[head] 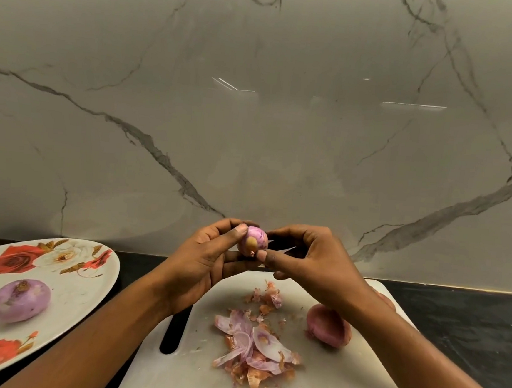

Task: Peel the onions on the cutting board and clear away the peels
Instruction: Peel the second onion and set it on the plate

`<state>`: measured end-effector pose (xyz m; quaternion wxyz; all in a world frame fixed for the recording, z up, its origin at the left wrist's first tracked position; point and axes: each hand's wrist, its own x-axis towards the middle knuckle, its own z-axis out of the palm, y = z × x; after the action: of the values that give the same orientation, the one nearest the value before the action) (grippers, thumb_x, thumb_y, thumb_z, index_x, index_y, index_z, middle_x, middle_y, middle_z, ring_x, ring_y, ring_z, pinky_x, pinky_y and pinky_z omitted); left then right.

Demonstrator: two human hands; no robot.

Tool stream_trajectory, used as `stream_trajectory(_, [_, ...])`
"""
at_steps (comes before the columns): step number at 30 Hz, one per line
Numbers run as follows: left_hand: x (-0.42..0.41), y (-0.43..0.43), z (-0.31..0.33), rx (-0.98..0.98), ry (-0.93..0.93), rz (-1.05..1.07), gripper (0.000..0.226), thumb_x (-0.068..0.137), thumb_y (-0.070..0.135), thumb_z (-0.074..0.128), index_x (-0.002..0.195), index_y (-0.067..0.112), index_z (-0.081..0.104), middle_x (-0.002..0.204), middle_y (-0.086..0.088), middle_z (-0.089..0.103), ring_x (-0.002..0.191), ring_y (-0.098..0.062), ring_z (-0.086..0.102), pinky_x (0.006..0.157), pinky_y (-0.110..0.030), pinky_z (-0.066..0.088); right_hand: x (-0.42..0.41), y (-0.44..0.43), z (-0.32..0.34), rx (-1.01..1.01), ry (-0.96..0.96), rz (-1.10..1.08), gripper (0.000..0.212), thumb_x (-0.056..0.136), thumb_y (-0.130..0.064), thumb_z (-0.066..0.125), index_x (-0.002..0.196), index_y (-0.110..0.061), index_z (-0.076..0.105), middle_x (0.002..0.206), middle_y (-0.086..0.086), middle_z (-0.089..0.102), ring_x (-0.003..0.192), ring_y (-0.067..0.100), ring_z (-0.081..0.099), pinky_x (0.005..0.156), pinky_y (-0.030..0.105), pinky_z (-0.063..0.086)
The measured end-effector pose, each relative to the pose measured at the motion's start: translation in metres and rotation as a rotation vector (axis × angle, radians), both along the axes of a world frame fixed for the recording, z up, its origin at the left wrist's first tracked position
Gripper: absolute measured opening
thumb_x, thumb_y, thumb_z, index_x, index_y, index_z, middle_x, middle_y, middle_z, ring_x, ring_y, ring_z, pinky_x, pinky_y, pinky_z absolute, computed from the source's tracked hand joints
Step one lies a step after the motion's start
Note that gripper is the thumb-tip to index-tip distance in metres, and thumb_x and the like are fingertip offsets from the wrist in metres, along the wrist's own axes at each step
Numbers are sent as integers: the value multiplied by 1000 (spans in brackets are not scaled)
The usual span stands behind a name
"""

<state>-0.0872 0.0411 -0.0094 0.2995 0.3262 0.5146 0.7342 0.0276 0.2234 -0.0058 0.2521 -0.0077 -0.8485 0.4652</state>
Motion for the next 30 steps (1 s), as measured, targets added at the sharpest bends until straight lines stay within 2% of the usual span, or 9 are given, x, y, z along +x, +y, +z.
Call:
stream_trajectory(5, [0, 0, 1, -48, 67, 16, 37, 99, 27, 58, 129, 7, 65, 121, -20, 75, 107, -36, 76, 88, -35, 65, 1, 3, 3, -31, -2, 8, 33, 88, -24, 86, 119, -15, 80, 98, 0, 82, 89, 15, 80, 77, 33, 67])
stream_trajectory(12, [-3, 5, 7, -118, 214, 96, 40, 92, 27, 66, 124, 5, 71, 114, -19, 77, 105, -37, 77, 89, -38, 65, 7, 6, 13, -233, -19, 31, 23, 91, -16, 82, 113, -9, 82, 93, 7, 83, 86, 23, 81, 78, 33, 66])
stream_trajectory(17, [-6, 4, 23, -174, 303, 21, 36, 85, 18, 75, 119, 8, 75, 111, -15, 80, 103, -33, 78, 84, -31, 65, 9, 5, 18, -347, -39, 62, 20, 90, -10, 82, 109, -5, 81, 92, 13, 82, 87, 31, 81, 79, 33, 67])
stream_trajectory(21, [-10, 2, 21, -178, 294, -4, 36, 83, 14, 76, 118, 6, 77, 112, -18, 79, 103, -36, 77, 85, -33, 65, 10, 6, 16, -340, -37, 68, 21, 88, -6, 82, 109, -3, 81, 92, 14, 82, 86, 31, 81, 79, 34, 67])
stream_trajectory(25, [-15, 0, 11, -167, 297, -23, 33, 84, 12, 75, 116, 5, 78, 113, -19, 78, 104, -37, 77, 86, -35, 65, 5, 4, 10, -232, -48, 44, 22, 88, -9, 82, 110, -6, 82, 90, 9, 83, 84, 26, 81, 80, 35, 67])
stream_trajectory(27, [-18, -4, 9, -176, 302, -35, 33, 84, 13, 75, 117, 6, 77, 113, -19, 78, 104, -38, 77, 87, -37, 65, 4, 4, 9, -232, -60, 47, 19, 90, -6, 79, 109, -6, 82, 89, 10, 83, 83, 26, 82, 79, 34, 67])
stream_trajectory(30, [-22, -11, 10, -176, 300, -53, 36, 84, 12, 74, 120, 6, 76, 115, -18, 78, 106, -37, 76, 92, -40, 64, 5, 3, 10, -241, -59, 63, 19, 94, 0, 72, 111, -4, 81, 91, 12, 82, 86, 28, 81, 82, 38, 67])
